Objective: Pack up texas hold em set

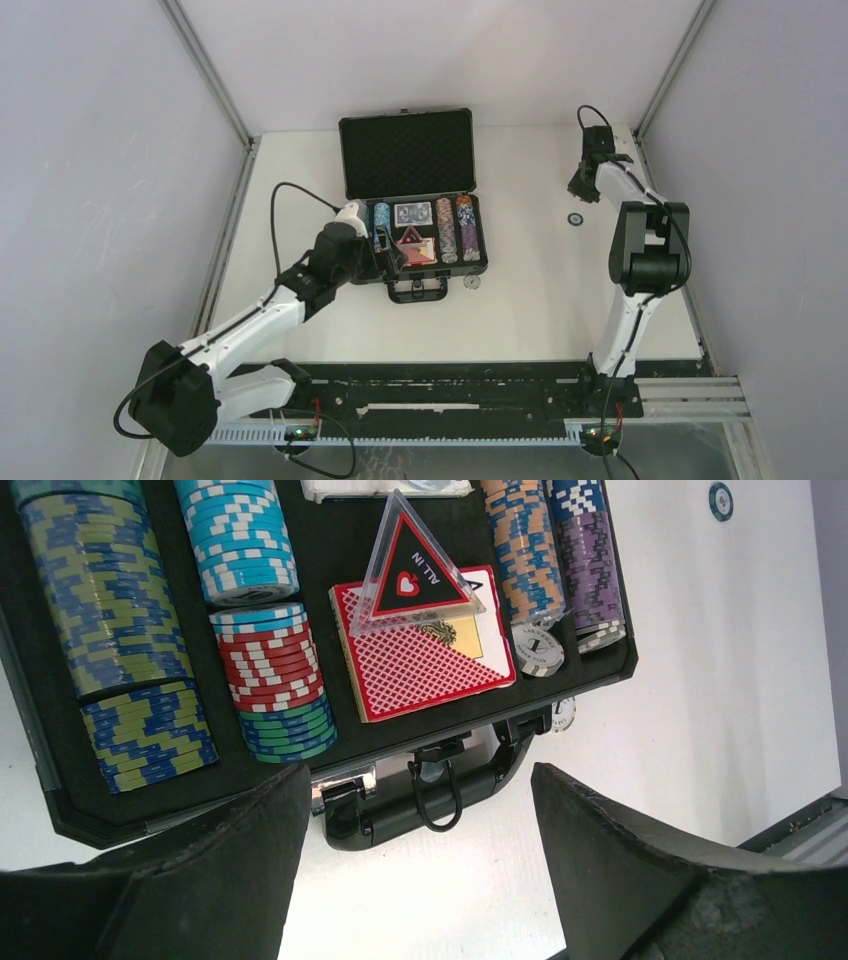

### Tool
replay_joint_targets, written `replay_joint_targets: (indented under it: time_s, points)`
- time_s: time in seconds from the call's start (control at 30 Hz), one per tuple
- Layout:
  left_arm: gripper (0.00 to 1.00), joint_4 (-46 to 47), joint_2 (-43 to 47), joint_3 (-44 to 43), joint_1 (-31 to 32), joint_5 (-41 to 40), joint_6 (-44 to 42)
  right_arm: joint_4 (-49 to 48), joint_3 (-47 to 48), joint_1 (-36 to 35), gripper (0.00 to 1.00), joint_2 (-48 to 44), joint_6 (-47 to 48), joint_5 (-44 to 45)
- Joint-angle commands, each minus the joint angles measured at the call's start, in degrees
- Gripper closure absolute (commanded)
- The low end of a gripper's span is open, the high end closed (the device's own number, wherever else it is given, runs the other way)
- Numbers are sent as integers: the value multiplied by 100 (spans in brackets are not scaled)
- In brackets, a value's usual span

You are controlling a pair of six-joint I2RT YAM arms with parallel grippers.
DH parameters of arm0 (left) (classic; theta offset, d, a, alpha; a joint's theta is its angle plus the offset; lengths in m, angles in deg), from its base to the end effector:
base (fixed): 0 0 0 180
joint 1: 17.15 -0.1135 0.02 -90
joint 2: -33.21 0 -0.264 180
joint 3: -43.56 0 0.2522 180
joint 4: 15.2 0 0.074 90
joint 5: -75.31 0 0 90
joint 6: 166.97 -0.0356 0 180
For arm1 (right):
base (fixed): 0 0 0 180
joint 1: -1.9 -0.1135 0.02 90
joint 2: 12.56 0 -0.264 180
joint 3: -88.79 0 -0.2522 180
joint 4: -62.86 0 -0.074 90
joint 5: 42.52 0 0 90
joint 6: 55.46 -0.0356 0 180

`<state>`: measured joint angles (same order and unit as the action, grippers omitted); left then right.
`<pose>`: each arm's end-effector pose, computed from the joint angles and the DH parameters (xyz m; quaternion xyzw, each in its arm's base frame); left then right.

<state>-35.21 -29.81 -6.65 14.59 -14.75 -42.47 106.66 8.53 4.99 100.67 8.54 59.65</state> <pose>0.2026 -0.1253 0.2334 -0.0214 0.8778 -0.2611 0.4010 0.4271 -0.0306 0.2057 0.2685 0.9161 -0.0441 0.2946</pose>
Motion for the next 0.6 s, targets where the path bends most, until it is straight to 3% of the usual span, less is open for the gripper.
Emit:
replay_joint_targets:
  time_s: [0.0, 0.17, 0.57]
  points:
    - [15, 224, 206, -183, 7, -203, -136, 372, 597, 6, 80, 495, 66, 173]
    - [15, 211, 220, -161, 11, -177, -130, 439, 491, 51, 99, 624, -1, 247]
    - [15, 252, 267, -33, 18, 109, 28, 229, -880, 186, 100, 18, -99, 162]
